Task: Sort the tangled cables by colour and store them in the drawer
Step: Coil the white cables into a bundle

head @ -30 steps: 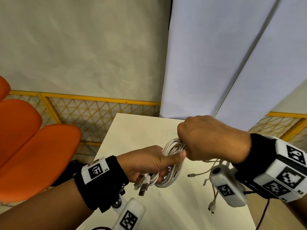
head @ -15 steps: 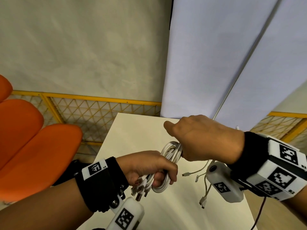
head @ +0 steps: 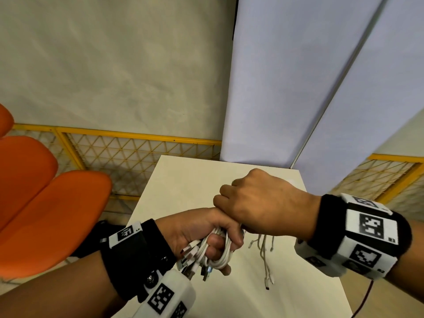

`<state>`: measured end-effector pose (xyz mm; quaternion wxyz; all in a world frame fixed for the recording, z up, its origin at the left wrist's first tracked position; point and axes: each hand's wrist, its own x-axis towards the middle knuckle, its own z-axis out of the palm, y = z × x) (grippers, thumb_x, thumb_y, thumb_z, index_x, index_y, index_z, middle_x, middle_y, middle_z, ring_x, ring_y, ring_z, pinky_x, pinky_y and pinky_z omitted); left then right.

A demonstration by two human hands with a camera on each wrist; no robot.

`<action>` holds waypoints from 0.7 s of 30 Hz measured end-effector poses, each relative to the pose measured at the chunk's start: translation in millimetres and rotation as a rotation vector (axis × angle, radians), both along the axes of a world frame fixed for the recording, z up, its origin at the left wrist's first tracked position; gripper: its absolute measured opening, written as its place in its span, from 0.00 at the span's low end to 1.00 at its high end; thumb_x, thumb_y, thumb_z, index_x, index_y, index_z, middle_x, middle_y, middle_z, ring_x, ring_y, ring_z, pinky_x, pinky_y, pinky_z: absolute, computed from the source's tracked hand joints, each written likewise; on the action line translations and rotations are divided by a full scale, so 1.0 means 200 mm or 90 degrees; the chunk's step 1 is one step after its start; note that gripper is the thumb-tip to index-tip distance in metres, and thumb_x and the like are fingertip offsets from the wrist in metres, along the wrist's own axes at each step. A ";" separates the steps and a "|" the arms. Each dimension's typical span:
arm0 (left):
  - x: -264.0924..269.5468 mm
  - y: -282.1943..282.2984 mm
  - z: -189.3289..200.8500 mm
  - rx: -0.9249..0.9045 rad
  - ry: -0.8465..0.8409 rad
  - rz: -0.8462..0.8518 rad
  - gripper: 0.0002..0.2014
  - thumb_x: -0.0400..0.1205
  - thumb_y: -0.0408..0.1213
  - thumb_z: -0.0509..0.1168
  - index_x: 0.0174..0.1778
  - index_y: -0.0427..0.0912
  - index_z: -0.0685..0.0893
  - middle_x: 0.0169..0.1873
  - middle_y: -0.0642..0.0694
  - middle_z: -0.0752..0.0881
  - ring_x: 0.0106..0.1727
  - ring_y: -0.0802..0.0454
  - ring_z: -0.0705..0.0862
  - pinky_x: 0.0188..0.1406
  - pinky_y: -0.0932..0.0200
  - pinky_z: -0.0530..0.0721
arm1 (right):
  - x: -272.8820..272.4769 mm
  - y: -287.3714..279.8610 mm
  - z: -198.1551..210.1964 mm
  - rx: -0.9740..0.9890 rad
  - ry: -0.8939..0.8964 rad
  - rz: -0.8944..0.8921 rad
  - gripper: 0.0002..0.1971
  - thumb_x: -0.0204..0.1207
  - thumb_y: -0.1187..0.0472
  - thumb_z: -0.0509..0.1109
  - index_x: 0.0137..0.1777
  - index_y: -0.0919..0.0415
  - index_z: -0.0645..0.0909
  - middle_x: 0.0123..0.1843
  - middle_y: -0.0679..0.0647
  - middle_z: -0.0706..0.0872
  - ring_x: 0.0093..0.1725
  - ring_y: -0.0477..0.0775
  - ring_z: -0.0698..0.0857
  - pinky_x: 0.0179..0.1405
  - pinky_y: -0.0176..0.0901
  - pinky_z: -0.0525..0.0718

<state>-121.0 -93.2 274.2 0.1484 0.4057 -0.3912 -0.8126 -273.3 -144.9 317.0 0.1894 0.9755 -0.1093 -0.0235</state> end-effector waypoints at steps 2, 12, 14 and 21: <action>0.00 0.01 -0.01 -0.009 -0.007 0.002 0.10 0.63 0.33 0.70 0.27 0.38 0.73 0.11 0.51 0.68 0.12 0.56 0.68 0.47 0.50 0.83 | 0.00 -0.01 0.00 -0.019 0.011 0.019 0.05 0.67 0.60 0.70 0.35 0.58 0.76 0.25 0.50 0.76 0.19 0.57 0.67 0.21 0.42 0.56; -0.01 0.02 0.05 -0.048 -0.070 0.050 0.05 0.72 0.33 0.75 0.37 0.35 0.89 0.21 0.43 0.76 0.22 0.53 0.77 0.32 0.56 0.87 | 0.03 -0.04 0.06 -0.071 0.036 0.042 0.14 0.60 0.61 0.80 0.28 0.58 0.75 0.19 0.50 0.75 0.22 0.56 0.56 0.24 0.40 0.42; -0.02 0.01 0.06 -0.040 -0.080 0.080 0.09 0.71 0.30 0.75 0.45 0.32 0.86 0.29 0.38 0.78 0.26 0.49 0.79 0.28 0.57 0.87 | 0.03 -0.06 0.06 -0.097 0.041 0.049 0.11 0.61 0.61 0.78 0.29 0.58 0.77 0.20 0.50 0.75 0.22 0.56 0.56 0.23 0.41 0.43; 0.00 -0.01 0.06 -0.054 -0.044 0.065 0.05 0.73 0.34 0.72 0.39 0.35 0.91 0.24 0.41 0.76 0.23 0.51 0.78 0.32 0.55 0.88 | 0.03 -0.08 0.04 -0.106 0.008 0.052 0.08 0.66 0.63 0.75 0.33 0.58 0.78 0.23 0.50 0.76 0.21 0.56 0.58 0.19 0.41 0.57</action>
